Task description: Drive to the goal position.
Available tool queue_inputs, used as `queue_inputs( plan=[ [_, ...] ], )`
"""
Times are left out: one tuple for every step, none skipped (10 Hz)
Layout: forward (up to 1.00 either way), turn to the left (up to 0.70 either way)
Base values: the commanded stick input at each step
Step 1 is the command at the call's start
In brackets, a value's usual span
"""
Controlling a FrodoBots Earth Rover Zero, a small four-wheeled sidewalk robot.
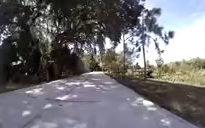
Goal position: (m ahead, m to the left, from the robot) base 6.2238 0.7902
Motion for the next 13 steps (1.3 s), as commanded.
queue_inputs(
  plan=[
    [0.84,0.0],
    [0.84,0.0],
    [0.84,0.0],
    [0.84,0.0],
    [0.84,0.0],
    [0.84,0.0],
    [0.84,0.0],
    [0.84,0.0],
    [0.84,0.0],
    [0.84,0.0],
    [0.84,0.0],
    [0.84,0.0],
    [0.84,0.0]
  ],
)
